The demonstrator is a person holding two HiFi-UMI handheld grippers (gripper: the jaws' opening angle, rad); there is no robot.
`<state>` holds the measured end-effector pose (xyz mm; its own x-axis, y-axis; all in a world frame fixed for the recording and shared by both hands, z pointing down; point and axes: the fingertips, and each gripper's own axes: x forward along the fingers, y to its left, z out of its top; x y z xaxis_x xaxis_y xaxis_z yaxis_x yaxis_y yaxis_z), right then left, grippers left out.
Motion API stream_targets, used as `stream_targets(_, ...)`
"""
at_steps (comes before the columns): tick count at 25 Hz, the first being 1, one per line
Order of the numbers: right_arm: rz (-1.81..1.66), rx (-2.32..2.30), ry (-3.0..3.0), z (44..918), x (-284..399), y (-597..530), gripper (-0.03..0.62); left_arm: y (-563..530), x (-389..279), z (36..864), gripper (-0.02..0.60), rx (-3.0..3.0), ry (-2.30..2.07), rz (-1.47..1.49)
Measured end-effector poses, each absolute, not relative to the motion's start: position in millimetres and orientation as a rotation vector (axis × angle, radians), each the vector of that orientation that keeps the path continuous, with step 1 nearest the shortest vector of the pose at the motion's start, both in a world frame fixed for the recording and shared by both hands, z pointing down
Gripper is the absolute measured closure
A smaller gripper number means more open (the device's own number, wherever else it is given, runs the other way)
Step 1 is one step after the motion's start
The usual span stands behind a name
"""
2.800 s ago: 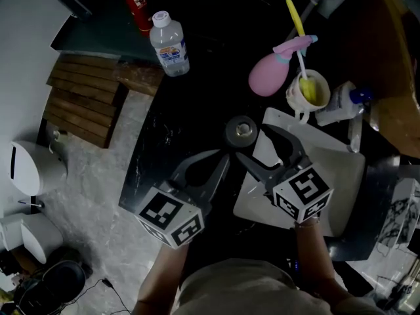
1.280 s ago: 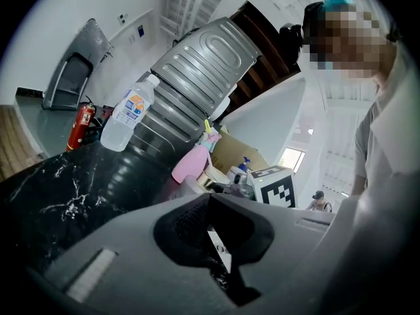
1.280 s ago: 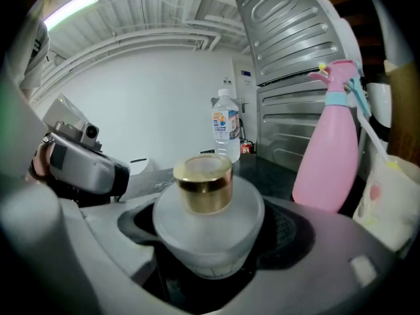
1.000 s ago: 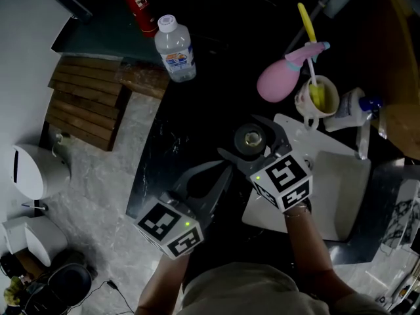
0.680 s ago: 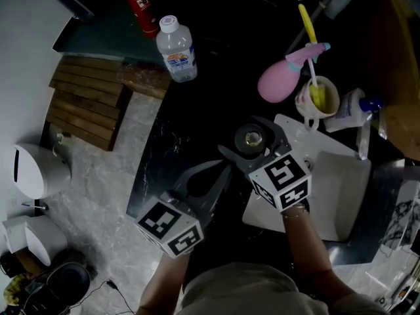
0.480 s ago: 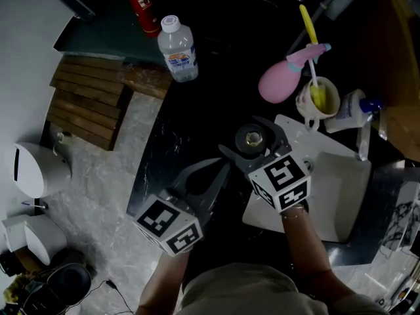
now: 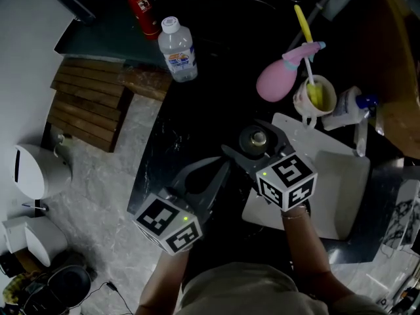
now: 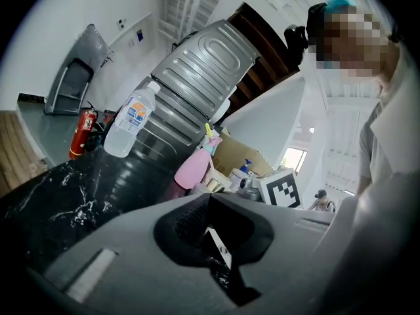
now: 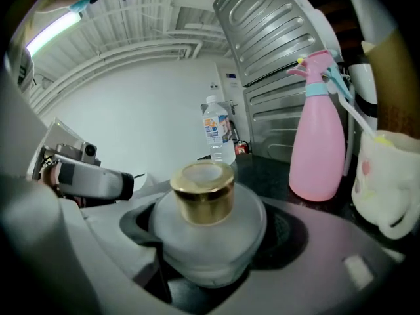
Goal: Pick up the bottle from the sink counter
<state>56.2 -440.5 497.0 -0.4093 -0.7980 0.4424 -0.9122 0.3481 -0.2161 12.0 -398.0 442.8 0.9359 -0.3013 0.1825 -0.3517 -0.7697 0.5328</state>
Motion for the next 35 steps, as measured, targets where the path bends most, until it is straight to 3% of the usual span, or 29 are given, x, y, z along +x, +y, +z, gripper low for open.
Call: stream_targets(35, 0.405, 1.822, -2.407, 376.7, 34.3, -303.8, 0.243, -319.9, -42.4, 372.7, 0.575, 2.678, -0.393, 0.008)
